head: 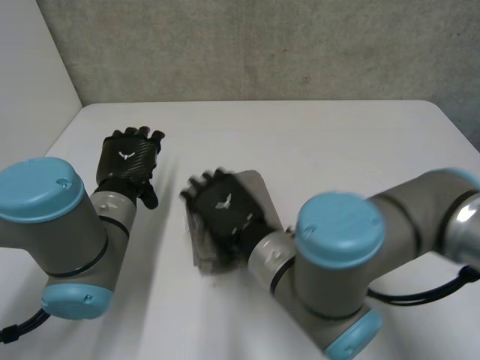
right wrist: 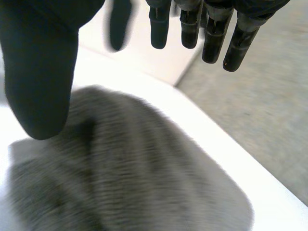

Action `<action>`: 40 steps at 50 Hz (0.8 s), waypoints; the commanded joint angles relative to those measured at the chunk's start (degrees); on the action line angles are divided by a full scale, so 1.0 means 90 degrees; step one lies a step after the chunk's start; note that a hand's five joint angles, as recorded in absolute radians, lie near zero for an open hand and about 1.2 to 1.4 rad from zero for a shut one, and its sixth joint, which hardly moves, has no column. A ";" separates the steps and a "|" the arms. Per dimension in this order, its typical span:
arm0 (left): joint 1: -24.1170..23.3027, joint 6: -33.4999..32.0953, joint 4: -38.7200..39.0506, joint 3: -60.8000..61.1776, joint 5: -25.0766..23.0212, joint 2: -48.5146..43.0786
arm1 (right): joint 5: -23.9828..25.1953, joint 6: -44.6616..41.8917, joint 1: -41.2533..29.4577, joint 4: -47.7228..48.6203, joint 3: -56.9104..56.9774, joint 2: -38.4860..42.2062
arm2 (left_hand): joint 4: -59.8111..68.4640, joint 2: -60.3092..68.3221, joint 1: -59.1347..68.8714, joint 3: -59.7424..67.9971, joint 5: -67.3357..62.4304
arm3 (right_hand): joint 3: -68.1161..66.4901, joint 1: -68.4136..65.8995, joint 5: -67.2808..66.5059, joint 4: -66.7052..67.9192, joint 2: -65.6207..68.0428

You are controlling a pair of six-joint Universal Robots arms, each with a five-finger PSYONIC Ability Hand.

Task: Fold the towel.

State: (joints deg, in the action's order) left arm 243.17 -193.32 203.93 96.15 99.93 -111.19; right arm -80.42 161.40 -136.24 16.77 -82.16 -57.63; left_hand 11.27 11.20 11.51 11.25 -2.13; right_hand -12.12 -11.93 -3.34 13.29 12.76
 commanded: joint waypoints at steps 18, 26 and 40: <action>-0.0740 0.1725 -0.1133 -0.0810 -0.0908 -0.0769 | 0.0674 0.2956 0.1632 -0.2293 0.1413 0.0640 | 0.0294 0.0302 0.0268 0.0297 -0.0199 | 0.0236 0.0214 0.0371 -0.0365 -0.0306; -0.0409 0.1686 -0.1809 -0.0898 -0.0869 -0.1073 | 0.0460 0.1757 0.1632 -0.2332 0.1648 0.1314 | 0.0275 0.0283 0.0249 0.0278 -0.0180 | 0.0236 0.0214 0.0371 -0.0365 -0.0306; -0.0378 0.1111 -0.1907 -0.1083 -0.0888 -0.0840 | -0.0077 0.1285 0.1573 -0.2293 0.1590 0.0351 | 0.0238 0.0246 0.0211 0.0240 -0.0142 | 0.0236 0.0214 0.0371 -0.0365 -0.0306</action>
State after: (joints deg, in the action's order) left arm 239.96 -179.47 187.02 87.92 92.13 -121.37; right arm -80.08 172.74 -121.92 -4.18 -67.22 -47.51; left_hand 11.88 11.89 11.71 11.84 -2.13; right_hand -12.12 -11.92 -2.74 13.28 12.76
